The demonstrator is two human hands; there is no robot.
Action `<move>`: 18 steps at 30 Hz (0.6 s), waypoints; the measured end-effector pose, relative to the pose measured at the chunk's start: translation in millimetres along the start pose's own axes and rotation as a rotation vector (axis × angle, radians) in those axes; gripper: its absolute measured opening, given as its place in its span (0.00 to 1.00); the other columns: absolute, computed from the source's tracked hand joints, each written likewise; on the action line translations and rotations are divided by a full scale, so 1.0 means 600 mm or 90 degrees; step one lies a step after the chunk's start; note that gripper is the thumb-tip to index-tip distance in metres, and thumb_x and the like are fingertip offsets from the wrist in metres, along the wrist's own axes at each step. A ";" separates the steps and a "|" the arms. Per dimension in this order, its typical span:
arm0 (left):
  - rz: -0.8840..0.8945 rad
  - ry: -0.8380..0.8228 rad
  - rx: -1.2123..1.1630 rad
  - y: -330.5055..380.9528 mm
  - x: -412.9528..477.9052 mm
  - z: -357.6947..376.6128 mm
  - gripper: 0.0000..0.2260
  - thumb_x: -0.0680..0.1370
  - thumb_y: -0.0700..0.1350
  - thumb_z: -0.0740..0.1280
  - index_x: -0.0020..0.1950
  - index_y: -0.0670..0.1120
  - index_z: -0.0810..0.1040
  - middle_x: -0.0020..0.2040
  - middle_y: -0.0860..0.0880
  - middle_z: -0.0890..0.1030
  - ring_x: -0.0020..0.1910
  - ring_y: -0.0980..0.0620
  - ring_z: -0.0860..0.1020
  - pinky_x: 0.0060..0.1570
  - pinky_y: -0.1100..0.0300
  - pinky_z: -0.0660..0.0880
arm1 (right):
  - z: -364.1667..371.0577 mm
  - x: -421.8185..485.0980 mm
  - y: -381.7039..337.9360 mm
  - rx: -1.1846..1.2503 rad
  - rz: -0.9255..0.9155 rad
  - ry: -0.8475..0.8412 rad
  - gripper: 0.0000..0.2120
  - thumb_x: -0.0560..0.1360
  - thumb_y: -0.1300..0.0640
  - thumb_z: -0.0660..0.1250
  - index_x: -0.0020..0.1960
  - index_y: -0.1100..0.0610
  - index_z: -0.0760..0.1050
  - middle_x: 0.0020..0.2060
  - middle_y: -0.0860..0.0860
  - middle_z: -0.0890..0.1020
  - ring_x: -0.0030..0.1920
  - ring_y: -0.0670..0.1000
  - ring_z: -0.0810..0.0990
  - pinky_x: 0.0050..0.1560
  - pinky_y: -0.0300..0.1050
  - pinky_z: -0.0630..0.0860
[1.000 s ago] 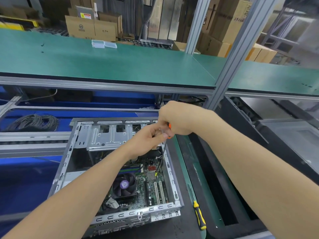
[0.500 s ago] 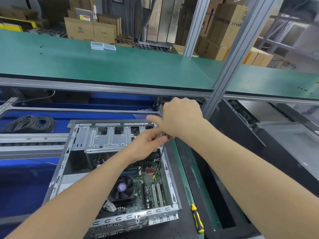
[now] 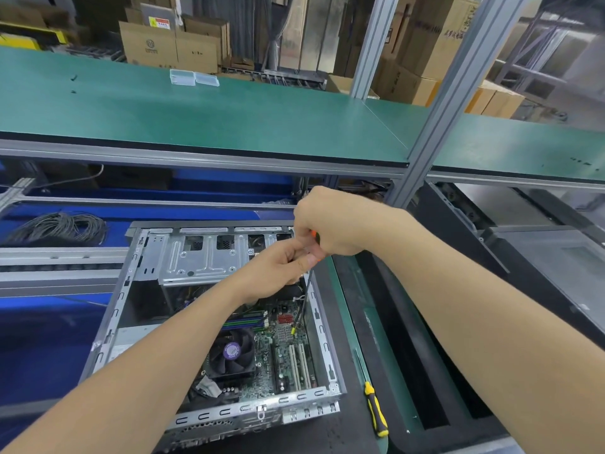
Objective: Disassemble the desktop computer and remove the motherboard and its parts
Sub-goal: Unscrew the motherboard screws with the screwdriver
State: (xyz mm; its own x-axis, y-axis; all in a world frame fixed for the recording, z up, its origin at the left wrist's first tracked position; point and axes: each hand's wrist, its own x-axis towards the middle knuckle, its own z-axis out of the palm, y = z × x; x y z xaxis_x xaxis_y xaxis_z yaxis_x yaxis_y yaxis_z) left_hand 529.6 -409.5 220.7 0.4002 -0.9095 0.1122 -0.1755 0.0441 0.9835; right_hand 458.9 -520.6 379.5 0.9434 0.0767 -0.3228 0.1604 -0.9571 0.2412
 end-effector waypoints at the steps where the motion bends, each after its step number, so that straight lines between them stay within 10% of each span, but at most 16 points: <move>1: 0.000 -0.002 0.012 0.002 -0.001 0.001 0.12 0.87 0.43 0.61 0.46 0.56 0.77 0.29 0.59 0.63 0.27 0.59 0.59 0.29 0.70 0.60 | 0.005 0.002 -0.003 -0.004 -0.008 0.015 0.15 0.73 0.65 0.69 0.34 0.47 0.73 0.45 0.49 0.82 0.49 0.54 0.80 0.46 0.51 0.80; 8: -0.011 0.001 0.052 0.005 -0.001 -0.001 0.12 0.87 0.44 0.62 0.43 0.46 0.70 0.28 0.58 0.61 0.27 0.58 0.57 0.28 0.67 0.58 | 0.012 0.003 -0.005 0.070 0.001 0.017 0.06 0.73 0.53 0.72 0.48 0.50 0.77 0.44 0.46 0.77 0.51 0.53 0.78 0.45 0.49 0.78; 12: 0.029 -0.009 0.049 0.008 0.003 0.003 0.19 0.87 0.42 0.61 0.45 0.65 0.80 0.28 0.60 0.66 0.26 0.59 0.58 0.29 0.64 0.59 | 0.011 0.010 -0.028 -0.050 0.275 0.104 0.31 0.77 0.26 0.55 0.47 0.54 0.72 0.38 0.51 0.73 0.36 0.55 0.74 0.34 0.47 0.69; 18: 0.019 -0.003 0.035 -0.002 0.007 -0.004 0.08 0.86 0.46 0.63 0.62 0.54 0.79 0.33 0.51 0.61 0.30 0.55 0.59 0.30 0.64 0.61 | 0.016 0.028 -0.022 0.096 0.241 0.094 0.15 0.84 0.46 0.61 0.48 0.57 0.69 0.37 0.53 0.73 0.33 0.54 0.73 0.35 0.48 0.71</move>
State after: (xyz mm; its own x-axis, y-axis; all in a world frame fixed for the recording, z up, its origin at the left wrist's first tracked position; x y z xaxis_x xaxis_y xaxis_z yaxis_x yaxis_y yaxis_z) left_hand 533.5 -412.2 220.5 0.3905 -0.9098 0.1406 -0.2365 0.0485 0.9704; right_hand 469.9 -509.2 362.2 0.9605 -0.2594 -0.1006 -0.2393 -0.9547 0.1770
